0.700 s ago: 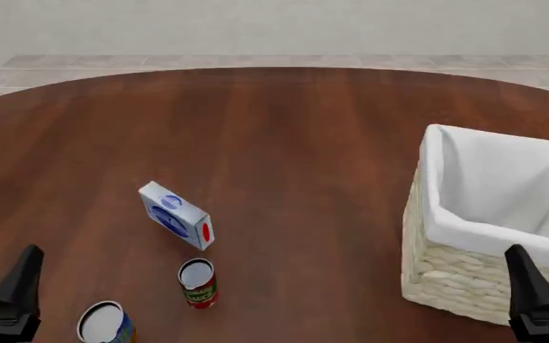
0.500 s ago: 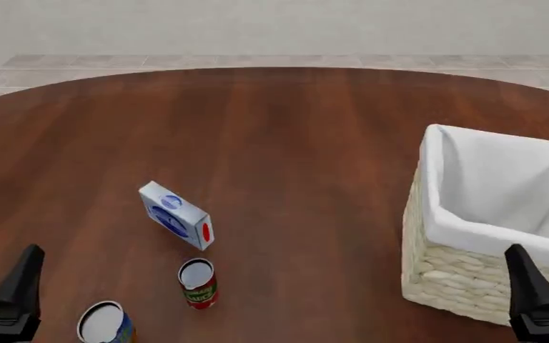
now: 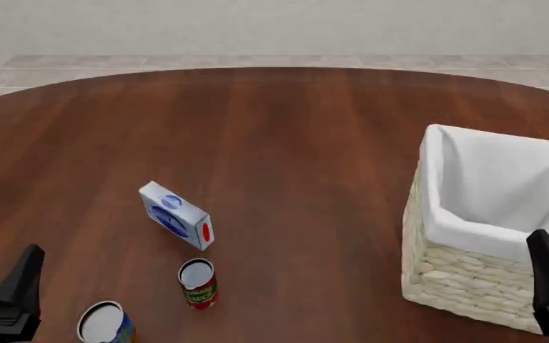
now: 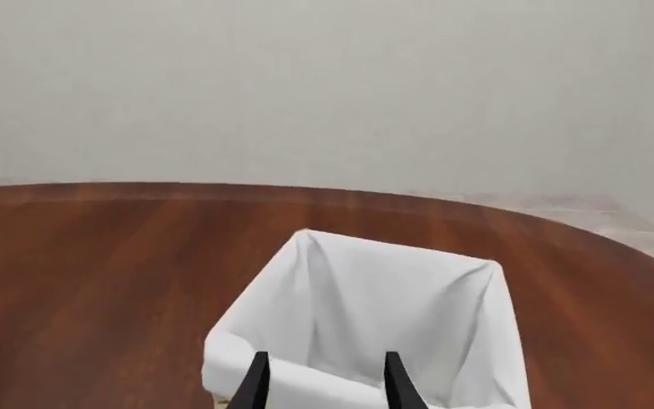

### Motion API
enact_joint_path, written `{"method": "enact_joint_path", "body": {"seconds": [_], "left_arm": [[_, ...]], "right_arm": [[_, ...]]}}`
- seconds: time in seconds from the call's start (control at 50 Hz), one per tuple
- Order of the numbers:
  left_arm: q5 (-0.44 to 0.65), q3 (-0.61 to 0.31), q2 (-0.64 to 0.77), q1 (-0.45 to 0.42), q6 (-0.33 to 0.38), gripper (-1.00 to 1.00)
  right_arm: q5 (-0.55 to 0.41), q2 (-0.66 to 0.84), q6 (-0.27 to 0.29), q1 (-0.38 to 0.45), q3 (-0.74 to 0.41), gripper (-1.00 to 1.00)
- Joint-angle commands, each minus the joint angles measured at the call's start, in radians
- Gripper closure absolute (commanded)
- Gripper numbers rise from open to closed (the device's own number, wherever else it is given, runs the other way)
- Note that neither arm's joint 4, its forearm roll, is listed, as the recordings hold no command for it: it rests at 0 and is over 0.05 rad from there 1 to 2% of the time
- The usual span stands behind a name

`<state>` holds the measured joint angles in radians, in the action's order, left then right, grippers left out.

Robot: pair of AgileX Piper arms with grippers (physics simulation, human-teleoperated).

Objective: Pick up the cream cheese box, and put it in the basket.

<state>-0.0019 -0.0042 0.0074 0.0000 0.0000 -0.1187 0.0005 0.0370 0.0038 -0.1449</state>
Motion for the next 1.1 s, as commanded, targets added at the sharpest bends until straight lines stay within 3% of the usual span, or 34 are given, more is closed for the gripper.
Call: {"method": "enact_joint_path", "body": {"seconds": [0.02,0.34,0.52,0.74,0.96,1.1], "left_arm": [[0.000,0.000,0.000,0.000,0.000,-1.00],[0.000,0.000,0.000,0.000,0.000,-1.00],[0.000,0.000,0.000,0.000,0.000,-1.00],[0.000,0.000,0.000,0.000,0.000,-1.00],[0.000,0.000,0.000,0.000,0.000,-1.00],[0.000,0.000,0.000,0.000,0.000,-1.00]], "right_arm": [[-0.105,0.000,0.022,0.000,-0.134,-1.00],[-0.258,0.000,0.037,-0.009,-0.206,-1.00],[-0.207,0.116,0.016,0.028,-0.278,-1.00],[-0.218,0.234,0.059,0.058,-0.442,-1.00],[-0.213,0.303,0.114,0.067,-0.534,-1.00],[-0.183,0.403,0.134,0.128,-0.585,-1.00]]}}
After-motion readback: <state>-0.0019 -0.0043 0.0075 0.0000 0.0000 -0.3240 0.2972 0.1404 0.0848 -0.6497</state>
